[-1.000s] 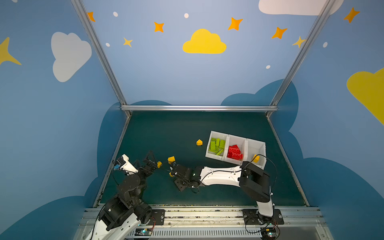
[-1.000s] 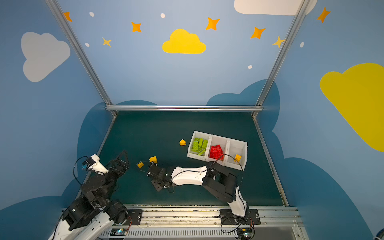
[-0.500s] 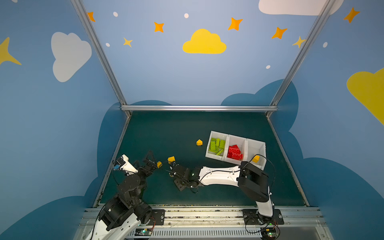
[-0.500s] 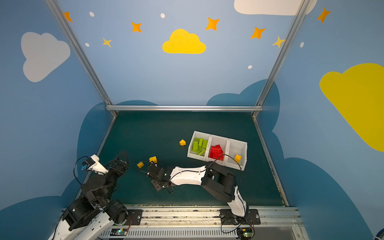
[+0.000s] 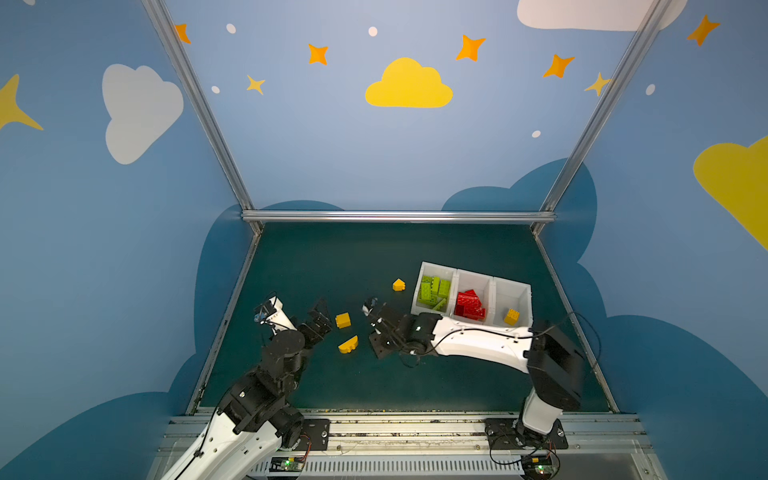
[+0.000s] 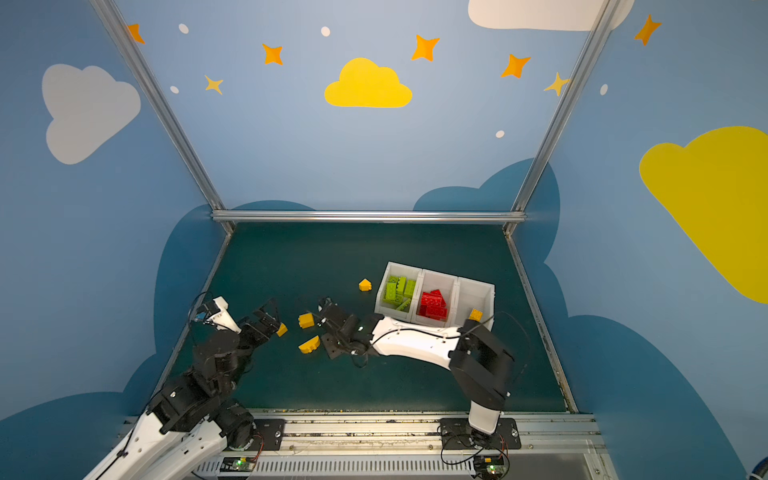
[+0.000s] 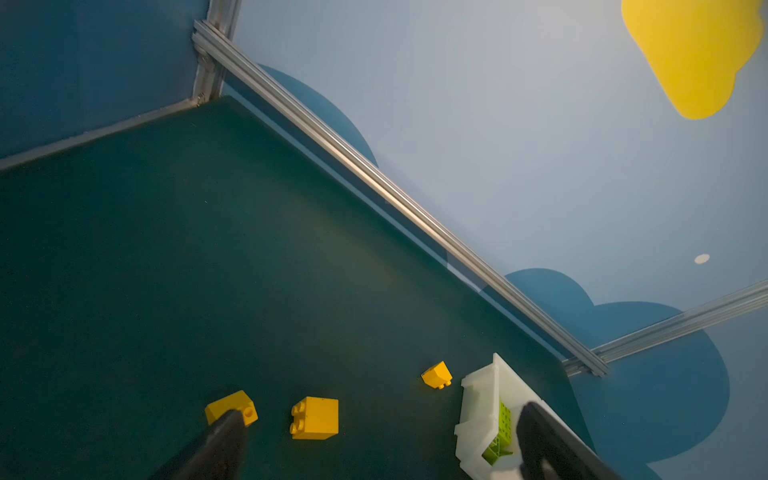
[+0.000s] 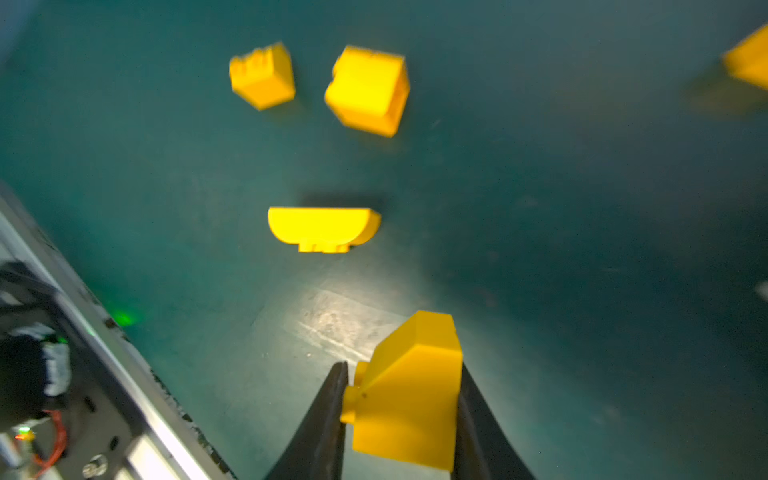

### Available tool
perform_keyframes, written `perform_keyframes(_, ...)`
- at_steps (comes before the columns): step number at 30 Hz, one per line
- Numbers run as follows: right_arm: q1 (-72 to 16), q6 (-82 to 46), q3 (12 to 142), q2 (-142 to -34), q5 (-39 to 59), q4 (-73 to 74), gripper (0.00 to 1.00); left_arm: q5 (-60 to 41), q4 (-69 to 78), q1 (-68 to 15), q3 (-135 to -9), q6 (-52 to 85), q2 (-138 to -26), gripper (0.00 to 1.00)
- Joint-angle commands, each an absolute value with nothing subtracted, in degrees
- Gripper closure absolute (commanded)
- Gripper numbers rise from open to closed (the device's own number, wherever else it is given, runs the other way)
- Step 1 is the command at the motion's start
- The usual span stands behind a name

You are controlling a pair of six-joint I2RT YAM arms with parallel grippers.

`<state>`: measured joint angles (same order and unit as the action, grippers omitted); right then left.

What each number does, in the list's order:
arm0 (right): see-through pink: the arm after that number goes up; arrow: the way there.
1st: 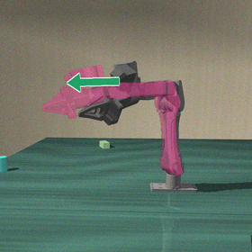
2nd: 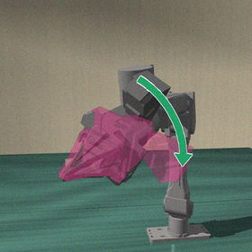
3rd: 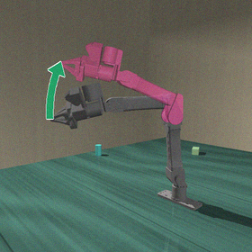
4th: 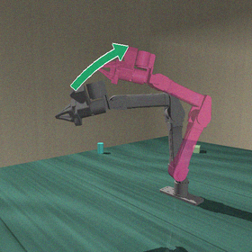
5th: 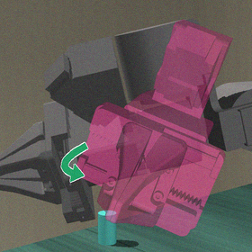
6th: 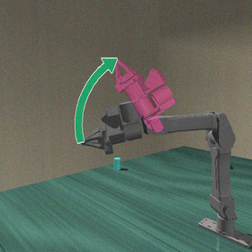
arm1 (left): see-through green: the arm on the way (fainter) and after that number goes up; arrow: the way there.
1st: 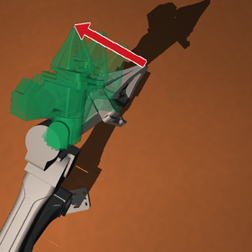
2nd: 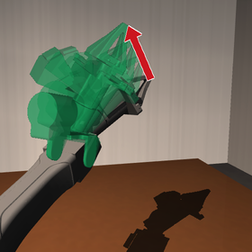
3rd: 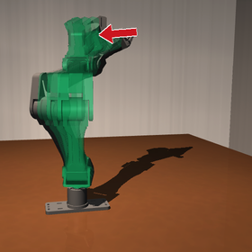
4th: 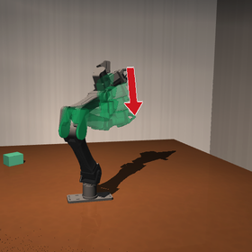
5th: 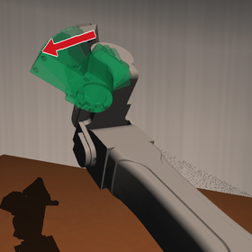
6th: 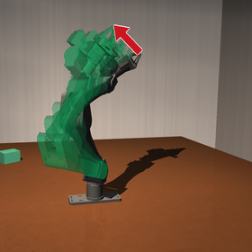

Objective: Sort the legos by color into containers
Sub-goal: 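Carry the slope brick to the farthest compartment while the left gripper reaches out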

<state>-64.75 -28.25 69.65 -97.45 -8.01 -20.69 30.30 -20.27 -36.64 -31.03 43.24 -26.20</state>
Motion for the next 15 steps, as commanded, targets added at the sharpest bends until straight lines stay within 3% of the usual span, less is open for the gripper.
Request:
perform_keyframes(1,-60.9,-28.6,66.1,-91.3,-8.8,-21.9,0.67,25.3,-15.7,-36.5,-31.2,44.4,-30.6,0.00)
perform_keyframes(10,-47.6,-27.4,58.7,-74.5,-11.0,-25.5,0.67,11.0,-8.3,-36.6,-35.0,43.1,-49.2,0.00)
perform_keyframes(15,-38.0,-27.4,56.8,-68.1,-10.6,-29.6,0.67,9.3,-4.0,-38.1,-35.7,43.6,-55.4,0.00)
